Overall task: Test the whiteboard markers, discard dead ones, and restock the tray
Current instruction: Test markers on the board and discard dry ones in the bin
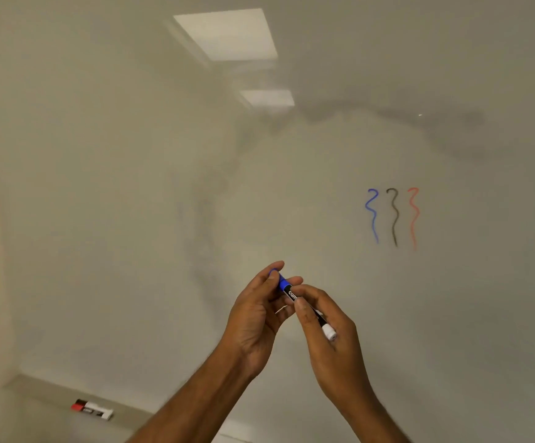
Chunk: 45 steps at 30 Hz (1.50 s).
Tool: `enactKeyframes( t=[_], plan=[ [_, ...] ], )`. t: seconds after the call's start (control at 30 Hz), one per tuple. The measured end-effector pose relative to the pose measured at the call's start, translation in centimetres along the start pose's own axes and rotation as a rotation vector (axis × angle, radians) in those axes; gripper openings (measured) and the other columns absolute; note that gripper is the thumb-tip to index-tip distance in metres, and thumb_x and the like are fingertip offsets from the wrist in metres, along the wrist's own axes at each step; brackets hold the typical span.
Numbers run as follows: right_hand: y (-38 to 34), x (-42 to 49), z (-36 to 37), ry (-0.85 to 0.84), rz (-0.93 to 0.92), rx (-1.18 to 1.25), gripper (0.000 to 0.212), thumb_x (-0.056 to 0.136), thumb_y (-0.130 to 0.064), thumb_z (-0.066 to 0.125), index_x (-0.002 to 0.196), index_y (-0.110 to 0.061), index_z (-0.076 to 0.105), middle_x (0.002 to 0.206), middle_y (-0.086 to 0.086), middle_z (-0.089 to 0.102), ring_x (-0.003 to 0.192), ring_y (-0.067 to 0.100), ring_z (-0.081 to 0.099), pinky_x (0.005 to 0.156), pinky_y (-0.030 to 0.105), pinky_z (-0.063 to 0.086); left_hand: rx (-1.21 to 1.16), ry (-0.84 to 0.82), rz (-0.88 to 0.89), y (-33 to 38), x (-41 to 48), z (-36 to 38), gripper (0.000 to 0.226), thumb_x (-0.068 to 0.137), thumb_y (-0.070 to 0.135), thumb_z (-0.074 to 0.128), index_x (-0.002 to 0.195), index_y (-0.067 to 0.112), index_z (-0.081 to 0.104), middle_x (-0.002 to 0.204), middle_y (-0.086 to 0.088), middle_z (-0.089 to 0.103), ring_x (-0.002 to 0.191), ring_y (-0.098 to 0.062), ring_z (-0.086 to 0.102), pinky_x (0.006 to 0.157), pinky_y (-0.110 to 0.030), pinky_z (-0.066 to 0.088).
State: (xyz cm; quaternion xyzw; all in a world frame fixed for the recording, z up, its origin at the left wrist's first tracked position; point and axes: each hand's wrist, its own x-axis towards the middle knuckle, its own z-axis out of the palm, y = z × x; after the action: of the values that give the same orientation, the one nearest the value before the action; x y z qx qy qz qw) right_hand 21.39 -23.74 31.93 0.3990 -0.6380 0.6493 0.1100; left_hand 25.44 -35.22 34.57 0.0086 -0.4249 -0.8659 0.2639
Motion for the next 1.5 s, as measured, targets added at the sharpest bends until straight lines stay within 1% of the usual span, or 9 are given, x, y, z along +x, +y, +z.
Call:
enactKeyframes(
  t=[0.27,0.5,0.67,0.8,0.9,1.07,1.27,1.37,1.5],
  plan=[
    [1.3,-0.2,10.0,-0.025,0.029,-0.033,0.039,0.091,-0.043,0.051,0.123,-0.026,0.065,0.12,-0.01,0.067,0.111,0.002,0.062,0.087,0.009,0.05,-0.025,0.16,0.025,3.5,0.3,-8.1,0.023,0.101,0.021,0.059,0.118,0.012,0.072,0.092,-0.012,0.075,0.087,-0.023,0.073,0.082,-0.039,0.06],
    [3.1,0.3,18.7,-0.056,0.096,0.05,0.023,0.099,-0.022,0.054,0.118,-0.023,0.068,0.115,-0.008,0.071,0.108,0.003,0.065,0.089,0.012,0.052,0.014,0.274,0.057,6.5,2.2,-16.4,0.021,0.102,0.02,0.057,0.113,0.014,0.074,0.08,-0.005,0.073,0.077,-0.017,0.071,0.077,-0.035,0.06],
    [5.2,0.8,23.8,-0.083,0.16,0.093,0.02,0.101,-0.02,0.054,0.112,-0.025,0.07,0.106,-0.014,0.073,0.103,0.001,0.066,0.083,0.009,0.051,0.029,0.346,0.041,6.9,3.9,-21.8,0.02,0.101,0.021,0.059,0.114,0.015,0.074,0.08,-0.003,0.071,0.077,-0.017,0.068,0.078,-0.034,0.06],
    [8.2,1.3,26.4,-0.153,0.228,0.117,0.017,0.099,-0.023,0.056,0.103,-0.036,0.067,0.094,-0.031,0.069,0.096,-0.007,0.065,0.074,0.005,0.05,0.054,0.427,0.005,6.0,5.2,-25.7,0.02,0.101,0.021,0.06,0.115,0.016,0.074,0.083,-0.006,0.069,0.076,-0.018,0.067,0.078,-0.035,0.061],
    [10.9,1.0,27.3,-0.179,0.247,0.113,0.012,0.095,-0.027,0.062,0.104,-0.031,0.069,0.096,-0.026,0.071,0.095,-0.003,0.067,0.077,0.009,0.053,0.121,0.51,0.001,4.7,5.6,-28.2,0.021,0.101,0.022,0.06,0.116,0.016,0.073,0.088,-0.008,0.072,0.08,-0.02,0.07,0.078,-0.034,0.062],
    [17.1,0.0,28.6,-0.327,0.16,-0.107,0.016,0.089,-0.028,0.071,0.103,-0.035,0.067,0.09,-0.027,0.069,0.091,-0.002,0.066,0.074,0.011,0.054,0.292,0.661,0.052,3.1,6.8,-32.5,0.019,0.102,0.02,0.059,0.119,0.017,0.067,0.094,-0.015,0.078,0.09,-0.027,0.077,0.086,-0.038,0.062],
    [23.5,-1.6,33.0,-0.463,0.003,-0.422,0.024,0.087,-0.026,0.075,0.11,-0.023,0.071,0.094,-0.013,0.071,0.075,0.007,0.062,0.069,0.011,0.049,0.49,0.849,0.044,1.0,7.5,-39.1,0.018,0.101,0.017,0.06,0.117,0.018,0.068,0.09,-0.008,0.079,0.085,-0.021,0.077,0.077,-0.03,0.061],
    [25.8,-2.1,36.3,-0.466,0.009,-0.465,0.023,0.086,-0.024,0.075,0.109,-0.022,0.071,0.092,-0.01,0.072,0.073,0.009,0.059,0.067,0.015,0.048,0.582,0.877,0.01,0.8,8.0,-43.3,0.018,0.103,0.02,0.056,0.118,0.019,0.067,0.091,-0.005,0.079,0.083,-0.018,0.077,0.07,-0.024,0.059],
    [28.8,-2.1,41.4,-0.464,0.127,-0.467,0.018,0.093,-0.025,0.068,0.111,-0.022,0.069,0.097,-0.009,0.071,0.08,0.014,0.064,0.071,0.026,0.058,0.764,0.868,-0.029,1.2,8.6,-49.8,0.027,0.106,0.024,0.049,0.125,0.016,0.066,0.098,-0.002,0.076,0.088,-0.017,0.074,0.083,-0.033,0.062]
  ],
)
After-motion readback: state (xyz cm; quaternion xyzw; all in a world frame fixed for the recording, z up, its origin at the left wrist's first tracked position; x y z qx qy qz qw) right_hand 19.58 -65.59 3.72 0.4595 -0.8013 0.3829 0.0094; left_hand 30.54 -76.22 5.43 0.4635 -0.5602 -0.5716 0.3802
